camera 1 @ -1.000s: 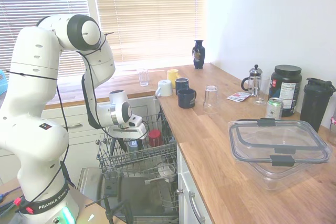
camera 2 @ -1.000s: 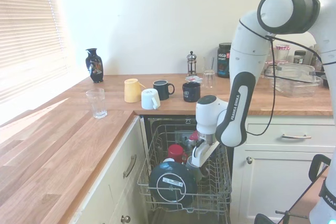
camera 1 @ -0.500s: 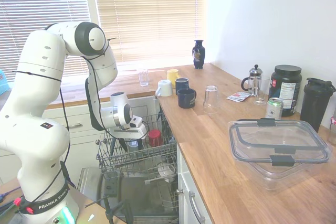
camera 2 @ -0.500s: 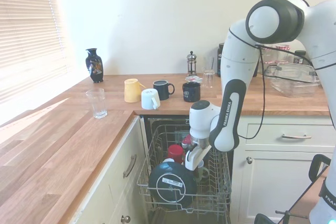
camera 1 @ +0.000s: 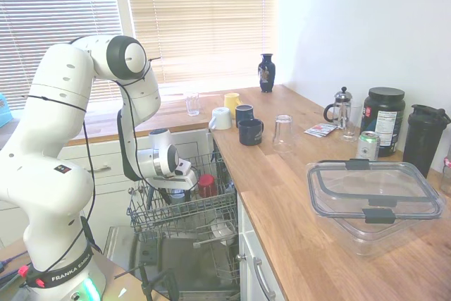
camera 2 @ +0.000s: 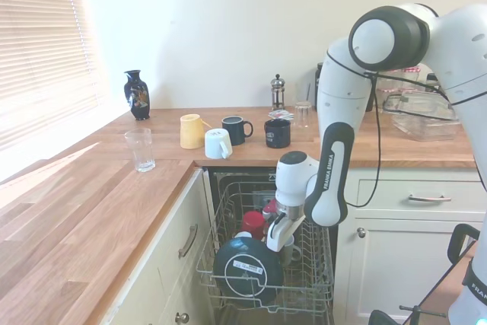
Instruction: Unload a mug from dishwasher
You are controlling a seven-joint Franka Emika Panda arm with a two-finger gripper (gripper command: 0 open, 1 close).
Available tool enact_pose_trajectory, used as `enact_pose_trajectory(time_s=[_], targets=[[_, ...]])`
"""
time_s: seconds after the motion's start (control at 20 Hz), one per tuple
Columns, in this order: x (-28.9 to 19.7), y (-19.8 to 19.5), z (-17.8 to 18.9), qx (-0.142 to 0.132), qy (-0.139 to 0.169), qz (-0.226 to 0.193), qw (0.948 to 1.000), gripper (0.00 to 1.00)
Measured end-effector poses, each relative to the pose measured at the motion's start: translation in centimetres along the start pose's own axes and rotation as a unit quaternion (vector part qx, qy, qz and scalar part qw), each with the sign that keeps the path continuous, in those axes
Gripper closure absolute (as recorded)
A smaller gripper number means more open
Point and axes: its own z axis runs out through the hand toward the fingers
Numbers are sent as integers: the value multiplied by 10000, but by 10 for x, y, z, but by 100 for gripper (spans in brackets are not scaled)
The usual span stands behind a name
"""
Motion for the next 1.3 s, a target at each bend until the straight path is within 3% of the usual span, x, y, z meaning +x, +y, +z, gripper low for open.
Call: enact_pose_trajectory(time_s=[0.7, 0.75, 1.3], targets=[[10, 21, 28, 189, -160, 19, 9997, 0], [11, 22, 29, 189, -164, 6, 9997, 100], [12, 14, 28, 158, -163, -253, 9994, 100]])
